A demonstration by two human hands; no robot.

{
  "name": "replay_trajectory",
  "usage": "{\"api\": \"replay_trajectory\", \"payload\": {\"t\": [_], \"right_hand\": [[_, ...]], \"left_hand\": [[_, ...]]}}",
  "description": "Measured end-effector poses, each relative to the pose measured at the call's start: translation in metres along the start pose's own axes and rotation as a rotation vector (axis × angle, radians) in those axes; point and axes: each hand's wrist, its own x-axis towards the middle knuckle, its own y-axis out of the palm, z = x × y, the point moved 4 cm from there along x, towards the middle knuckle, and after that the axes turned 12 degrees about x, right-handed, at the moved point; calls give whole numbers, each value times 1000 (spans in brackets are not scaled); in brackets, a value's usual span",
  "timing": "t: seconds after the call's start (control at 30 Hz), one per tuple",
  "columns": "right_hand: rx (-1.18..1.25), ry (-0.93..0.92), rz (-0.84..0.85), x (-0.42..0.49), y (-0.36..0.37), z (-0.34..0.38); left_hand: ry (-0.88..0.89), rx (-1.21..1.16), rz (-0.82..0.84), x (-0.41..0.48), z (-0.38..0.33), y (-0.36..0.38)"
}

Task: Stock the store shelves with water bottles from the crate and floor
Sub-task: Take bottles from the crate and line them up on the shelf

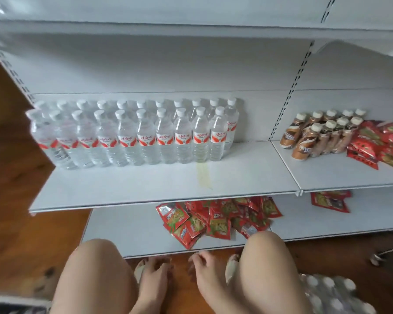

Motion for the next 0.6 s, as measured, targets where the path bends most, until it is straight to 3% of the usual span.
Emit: {"api": "replay_trajectory", "payload": {"t": [0.4,0.6], "right_hand": [[-194,-169,232,-38,44,24],[-306,-254,433,-42,95,26]], "left_hand": [[178,133,-90,-58,5,-63],[132,199,-246,-70,26,-102]]}}
